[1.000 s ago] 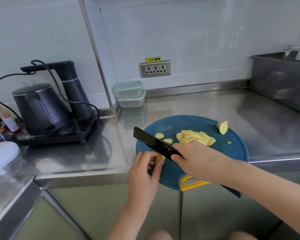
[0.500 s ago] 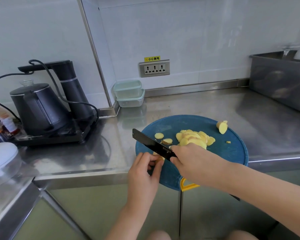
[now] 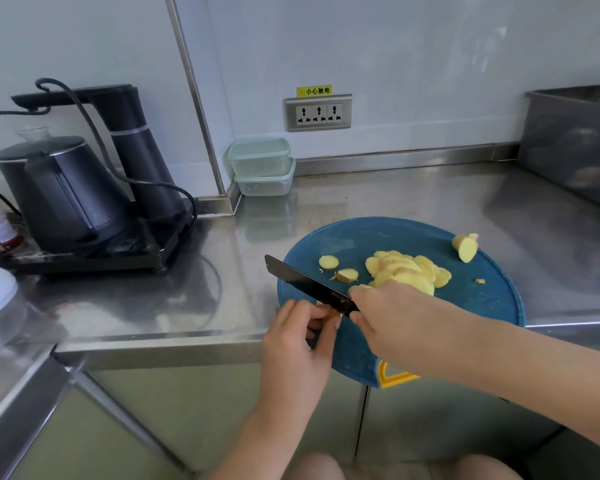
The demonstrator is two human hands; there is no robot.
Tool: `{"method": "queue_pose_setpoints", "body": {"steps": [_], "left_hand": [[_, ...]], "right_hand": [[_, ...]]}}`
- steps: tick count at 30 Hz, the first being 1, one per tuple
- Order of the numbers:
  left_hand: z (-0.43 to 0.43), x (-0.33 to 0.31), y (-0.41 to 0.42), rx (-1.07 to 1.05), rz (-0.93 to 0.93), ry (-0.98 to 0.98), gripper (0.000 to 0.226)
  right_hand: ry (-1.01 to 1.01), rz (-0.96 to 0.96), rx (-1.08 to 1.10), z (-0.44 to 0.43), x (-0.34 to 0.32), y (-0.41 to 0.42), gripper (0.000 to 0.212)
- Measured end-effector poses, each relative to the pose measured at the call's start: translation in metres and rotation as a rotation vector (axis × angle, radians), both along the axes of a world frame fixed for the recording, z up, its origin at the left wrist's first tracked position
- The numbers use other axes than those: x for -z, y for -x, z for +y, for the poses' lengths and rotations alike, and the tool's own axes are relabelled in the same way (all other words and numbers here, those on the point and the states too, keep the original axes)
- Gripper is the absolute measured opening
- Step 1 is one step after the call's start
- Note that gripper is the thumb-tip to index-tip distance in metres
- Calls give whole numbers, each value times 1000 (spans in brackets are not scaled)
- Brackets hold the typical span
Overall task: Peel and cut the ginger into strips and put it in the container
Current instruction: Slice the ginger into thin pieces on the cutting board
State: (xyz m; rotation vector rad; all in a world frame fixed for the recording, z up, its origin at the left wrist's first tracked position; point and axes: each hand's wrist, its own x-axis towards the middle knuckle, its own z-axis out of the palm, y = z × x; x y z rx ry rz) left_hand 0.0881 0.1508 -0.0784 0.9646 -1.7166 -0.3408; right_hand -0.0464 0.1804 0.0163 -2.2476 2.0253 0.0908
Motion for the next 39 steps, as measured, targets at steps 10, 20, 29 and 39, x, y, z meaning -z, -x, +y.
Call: {"method": "queue_pose_setpoints", "body": {"steps": [10,20,29,39], "left_hand": [[2,-3,2,-13,49,-33,9],[4,-6,2,23,71,-82,15],[2,-3,1,27,58,-71,14],[3,-1,2,26,101,-49,8]], "right_hand": [[-50,31,-80,-17,-11,-11,21],[-80,-63,4,27,4,20,25],[-93,-24,-43,14,-1,16,24],[-160,-9,-104,-23,0,-5,6]]}}
